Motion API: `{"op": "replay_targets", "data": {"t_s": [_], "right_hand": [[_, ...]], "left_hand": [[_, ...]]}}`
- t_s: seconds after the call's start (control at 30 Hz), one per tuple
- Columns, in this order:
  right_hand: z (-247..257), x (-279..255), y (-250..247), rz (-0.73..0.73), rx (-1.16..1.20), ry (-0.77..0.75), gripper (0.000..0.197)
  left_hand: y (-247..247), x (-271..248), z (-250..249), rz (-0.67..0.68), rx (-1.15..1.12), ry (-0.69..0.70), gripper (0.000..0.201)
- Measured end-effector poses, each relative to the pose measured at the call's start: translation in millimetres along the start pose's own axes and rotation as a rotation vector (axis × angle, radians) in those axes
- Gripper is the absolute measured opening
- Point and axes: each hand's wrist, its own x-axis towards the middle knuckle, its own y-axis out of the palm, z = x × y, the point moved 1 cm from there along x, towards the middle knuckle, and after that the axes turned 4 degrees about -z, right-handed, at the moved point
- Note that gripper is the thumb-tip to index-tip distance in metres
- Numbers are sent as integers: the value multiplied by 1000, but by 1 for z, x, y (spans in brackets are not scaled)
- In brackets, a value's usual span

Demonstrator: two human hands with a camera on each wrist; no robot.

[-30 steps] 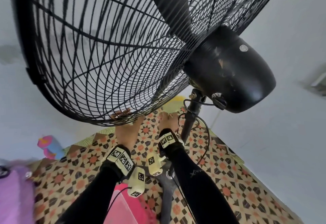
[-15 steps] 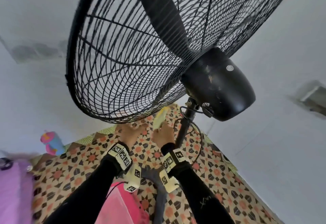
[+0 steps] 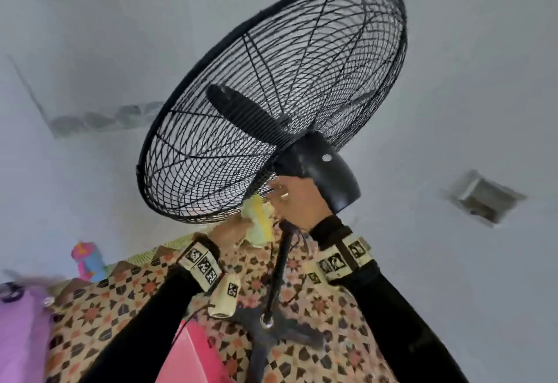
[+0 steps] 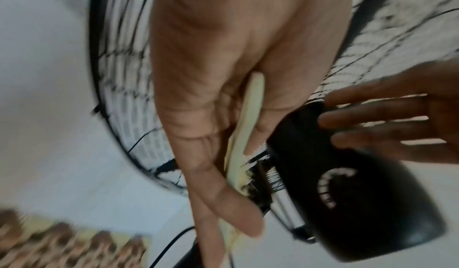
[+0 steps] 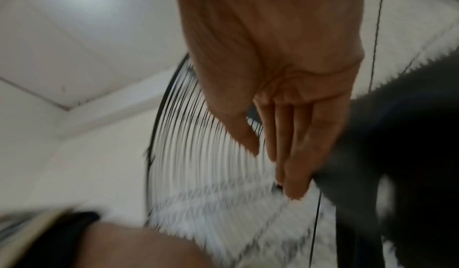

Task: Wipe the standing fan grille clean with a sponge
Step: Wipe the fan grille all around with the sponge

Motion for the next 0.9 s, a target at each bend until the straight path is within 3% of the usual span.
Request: {"op": "replay_targets", "data": {"t_s": [0.1,0.17,0.27,0.37,0.43,0.5,0.63,0.7,0.8,0.9], "right_hand": [[-22,22,-76,-391,252,60,17],[-45,38,-115,-604,233,103,15],[-72,64,-163,-777,292,64,39],[-90,100,-205,-678,384,51,97],[-97,123,-229,-602,386,17,119],[-103,139,-247,-504,286,-64,124],[-112,155,-262,-344,231,-170,117],[-113,154,-266,-379,241,-167,115],[-114,145,-271,-452,168,-166,111],[-116,128,-270,-520,74,-98,116]], "left_hand": [[-2,-51,-47,30,-3,22,22],[-1,-82,-87,65,91,94,24],[8,-109,-149,-37,235,244,27],[32,-112,-197,-193,273,326,41],[56,-101,-215,-181,178,333,40],[79,-89,-223,-175,76,319,30],[114,-59,-224,-188,-19,291,31],[122,-46,-218,-221,-16,279,36],[117,0,-194,-296,23,273,59],[111,38,-174,-292,24,293,69]]}}
